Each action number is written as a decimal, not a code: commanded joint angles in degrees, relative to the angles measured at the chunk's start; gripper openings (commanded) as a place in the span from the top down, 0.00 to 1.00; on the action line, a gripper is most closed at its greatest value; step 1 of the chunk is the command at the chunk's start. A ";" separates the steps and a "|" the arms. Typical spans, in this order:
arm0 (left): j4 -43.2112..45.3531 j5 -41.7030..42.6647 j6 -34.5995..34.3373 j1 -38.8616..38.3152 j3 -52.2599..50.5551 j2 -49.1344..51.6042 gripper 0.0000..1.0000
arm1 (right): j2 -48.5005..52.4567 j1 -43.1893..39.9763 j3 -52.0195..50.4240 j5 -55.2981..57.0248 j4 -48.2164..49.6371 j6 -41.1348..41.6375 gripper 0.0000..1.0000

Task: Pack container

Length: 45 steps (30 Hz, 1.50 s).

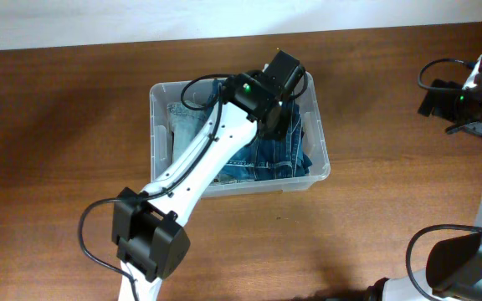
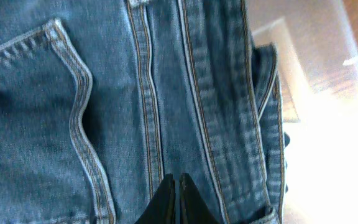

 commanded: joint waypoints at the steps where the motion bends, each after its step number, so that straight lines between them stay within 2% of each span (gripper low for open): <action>1: -0.37 0.35 -0.63 -0.07 -1.05 0.79 0.95 | 0.00 -0.15 0.59 0.26 0.00 0.46 0.02; 10: 0.39 1.03 -2.14 -0.07 -7.37 3.28 0.95 | 0.00 -0.15 0.59 0.26 0.00 0.46 0.01; 19: -0.07 0.74 -2.10 0.39 -6.47 1.92 0.99 | 0.00 -0.15 0.59 0.26 -0.02 0.46 0.01; 24: -0.07 -0.37 -2.10 0.59 -5.51 -6.71 0.99 | 0.00 -0.15 0.59 0.26 -0.02 0.46 0.01; 31: -5.46 -12.52 -2.12 0.57 -5.51 -24.72 0.99 | 0.00 -0.15 0.57 0.26 0.00 0.46 0.02; 36: -11.08 -18.05 -2.16 0.50 -5.53 -36.00 0.99 | 0.00 -0.15 0.59 0.26 0.00 0.46 0.02; 40: -15.89 -21.44 -6.21 0.46 -6.08 -45.27 0.99 | 0.00 -0.15 0.59 0.26 0.00 0.46 0.01; 43: -16.37 -22.12 -6.25 0.46 -8.07 -50.73 0.99 | 0.00 -0.15 0.59 0.28 -0.02 0.46 0.02; 45: -16.35 -25.88 -9.07 0.46 -11.69 -56.26 0.99 | 0.00 -0.15 0.59 0.28 0.00 0.46 0.02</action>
